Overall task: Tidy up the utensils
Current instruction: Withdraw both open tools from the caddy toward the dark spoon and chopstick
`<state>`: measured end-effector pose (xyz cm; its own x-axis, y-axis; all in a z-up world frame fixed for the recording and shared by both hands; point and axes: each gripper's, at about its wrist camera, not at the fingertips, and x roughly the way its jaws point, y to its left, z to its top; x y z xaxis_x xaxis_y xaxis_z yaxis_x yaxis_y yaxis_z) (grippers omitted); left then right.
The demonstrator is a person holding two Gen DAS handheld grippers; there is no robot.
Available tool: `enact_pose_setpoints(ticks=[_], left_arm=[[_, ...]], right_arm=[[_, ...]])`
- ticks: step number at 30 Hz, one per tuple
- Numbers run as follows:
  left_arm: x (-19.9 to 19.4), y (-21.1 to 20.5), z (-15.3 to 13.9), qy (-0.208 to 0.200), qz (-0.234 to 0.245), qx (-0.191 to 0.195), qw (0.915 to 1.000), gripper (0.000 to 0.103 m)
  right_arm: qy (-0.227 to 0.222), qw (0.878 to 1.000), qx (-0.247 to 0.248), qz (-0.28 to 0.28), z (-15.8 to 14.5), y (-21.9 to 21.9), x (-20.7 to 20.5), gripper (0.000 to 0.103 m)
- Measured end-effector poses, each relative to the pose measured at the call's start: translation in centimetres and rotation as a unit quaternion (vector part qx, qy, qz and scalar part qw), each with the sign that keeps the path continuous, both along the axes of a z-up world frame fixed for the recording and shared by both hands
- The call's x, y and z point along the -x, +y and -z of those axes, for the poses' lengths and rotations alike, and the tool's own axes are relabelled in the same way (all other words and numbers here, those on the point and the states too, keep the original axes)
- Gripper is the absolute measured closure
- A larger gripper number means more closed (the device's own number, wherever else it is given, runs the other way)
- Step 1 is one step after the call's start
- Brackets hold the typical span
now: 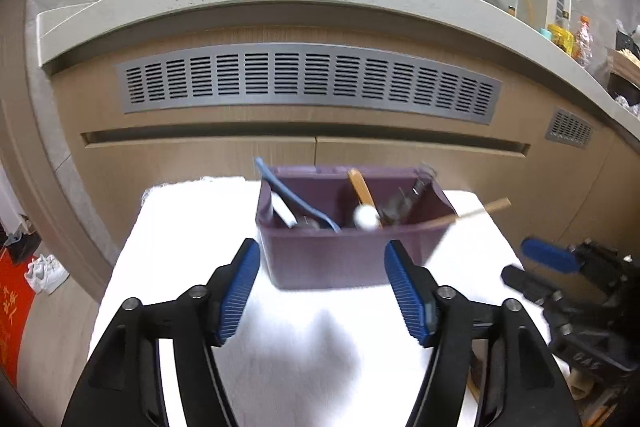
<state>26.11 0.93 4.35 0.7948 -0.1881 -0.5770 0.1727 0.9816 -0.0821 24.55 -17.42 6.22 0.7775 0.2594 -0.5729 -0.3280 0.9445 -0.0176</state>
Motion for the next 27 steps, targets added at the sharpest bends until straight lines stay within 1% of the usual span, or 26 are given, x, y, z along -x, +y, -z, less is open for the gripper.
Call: enact_pose_setpoints(ticks=[2,3,5,9,13,15,18,21,23,24,27], left_arm=[[1.6,-0.3,0.7,0.006,0.006,-0.001,1.0000,0.034],[2.3,-0.6,1.3,0.014,0.010,-0.001,0.9998,0.034],[3.1,-1.3,2.3,0.032,0.019,0.000,0.9993,0.034],[4.3,-2.5,4.4,0.067,0.042,0.005,0.9969,0.034],[5.2,-3.1,6.0,0.090,0.056,-0.003,0.9943,0.034],[5.4,-3.0,6.4,0.097,0.053,-0.004,0.9939,0.034],[5.8,-2.1,6.6,0.096,0.044,-0.008,0.9944,0.034],[6.3,-1.0,7.0,0.098,0.032,-0.002,0.9947,0.031],[6.6,-0.3,7.4,0.101,0.026,0.002,0.9946,0.031],[6.7,0.0,7.6,0.103,0.023,0.002,0.9944,0.031],[7.1,0.8,7.8,0.099,0.013,0.003,0.9950,0.031]], right_arm=[[0.027,1.000,0.011,-0.006,1.7,-0.5,1.0,0.067],[0.036,0.999,0.015,-0.007,2.4,-0.6,1.2,0.067],[0.071,0.997,0.025,-0.009,4.6,-1.1,1.9,0.067],[0.133,0.991,0.019,-0.016,7.7,-2.0,2.6,0.067],[0.163,0.986,0.012,-0.025,9.5,-2.6,3.6,0.067],[0.179,0.983,0.009,-0.025,10.1,-2.6,3.6,0.067],[0.204,0.979,0.002,-0.026,10.7,-2.9,3.9,0.067],[0.197,0.980,0.011,-0.025,10.5,-3.3,5.3,0.067],[0.201,0.979,0.008,-0.024,10.8,-3.4,5.9,0.061],[0.203,0.979,0.007,-0.022,10.8,-3.1,5.7,0.061],[0.183,0.983,0.030,-0.015,11.0,-2.2,5.9,0.061]])
